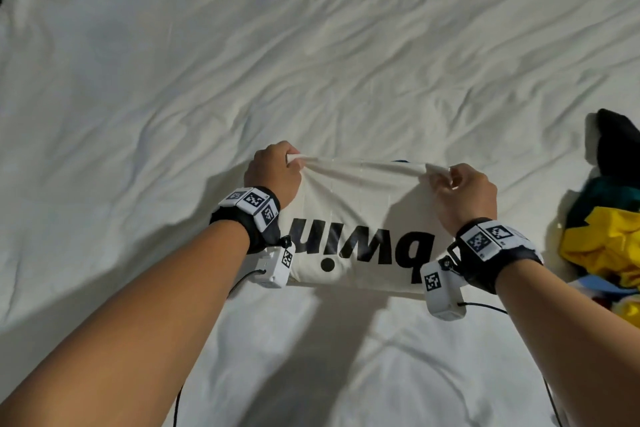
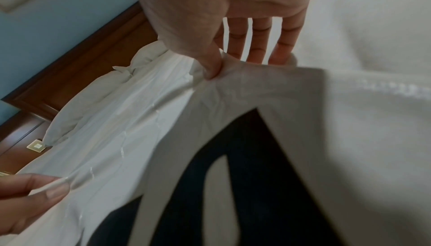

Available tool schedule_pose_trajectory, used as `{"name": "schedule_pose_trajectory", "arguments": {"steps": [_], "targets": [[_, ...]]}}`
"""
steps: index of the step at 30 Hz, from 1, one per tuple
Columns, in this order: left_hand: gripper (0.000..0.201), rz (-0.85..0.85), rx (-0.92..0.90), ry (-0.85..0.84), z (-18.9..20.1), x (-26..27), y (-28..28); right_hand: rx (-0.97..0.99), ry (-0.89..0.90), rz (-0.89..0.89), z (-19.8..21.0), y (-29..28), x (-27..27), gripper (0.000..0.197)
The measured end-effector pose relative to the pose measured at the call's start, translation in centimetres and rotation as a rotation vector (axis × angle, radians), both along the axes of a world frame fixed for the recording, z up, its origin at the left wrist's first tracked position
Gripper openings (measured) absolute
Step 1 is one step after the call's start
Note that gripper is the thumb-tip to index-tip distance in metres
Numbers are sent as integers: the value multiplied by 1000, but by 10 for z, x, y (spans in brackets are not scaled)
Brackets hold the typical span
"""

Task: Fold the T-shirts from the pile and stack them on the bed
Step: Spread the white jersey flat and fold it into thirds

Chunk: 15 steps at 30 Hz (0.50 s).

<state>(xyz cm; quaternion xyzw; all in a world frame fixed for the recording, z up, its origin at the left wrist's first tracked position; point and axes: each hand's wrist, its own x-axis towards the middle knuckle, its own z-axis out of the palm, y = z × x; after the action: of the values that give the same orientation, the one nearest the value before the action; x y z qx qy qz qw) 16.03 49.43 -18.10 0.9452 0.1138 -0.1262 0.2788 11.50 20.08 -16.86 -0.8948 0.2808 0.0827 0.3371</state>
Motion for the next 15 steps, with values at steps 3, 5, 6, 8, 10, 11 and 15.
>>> {"name": "schedule_pose_trajectory", "arguments": {"steps": [3, 5, 6, 8, 10, 11, 15], "targets": [[12, 21, -27, -18, -1, 5, -2, 25, -48, -27, -3, 2, 4, 25], [18, 78, -46, -68, 3, -3, -4, 27, -115, -65, -6, 5, -1, 22], [23, 112, -46, -89, 7, -12, -5, 26, -139, -84, -7, 7, -6, 23], [29, 164, -9, -78, 16, -35, -7, 24, -136, -102, -10, 9, -18, 24], [32, 172, 55, 28, 21, -62, -10, 16, -127, -111, -13, 10, -26, 22], [32, 168, 77, 92, 21, -75, -14, 22, -132, -125, -14, 9, -27, 21], [21, 238, 75, 117, 9, -95, -19, 123, -197, -173, -7, 10, -27, 14]]}}
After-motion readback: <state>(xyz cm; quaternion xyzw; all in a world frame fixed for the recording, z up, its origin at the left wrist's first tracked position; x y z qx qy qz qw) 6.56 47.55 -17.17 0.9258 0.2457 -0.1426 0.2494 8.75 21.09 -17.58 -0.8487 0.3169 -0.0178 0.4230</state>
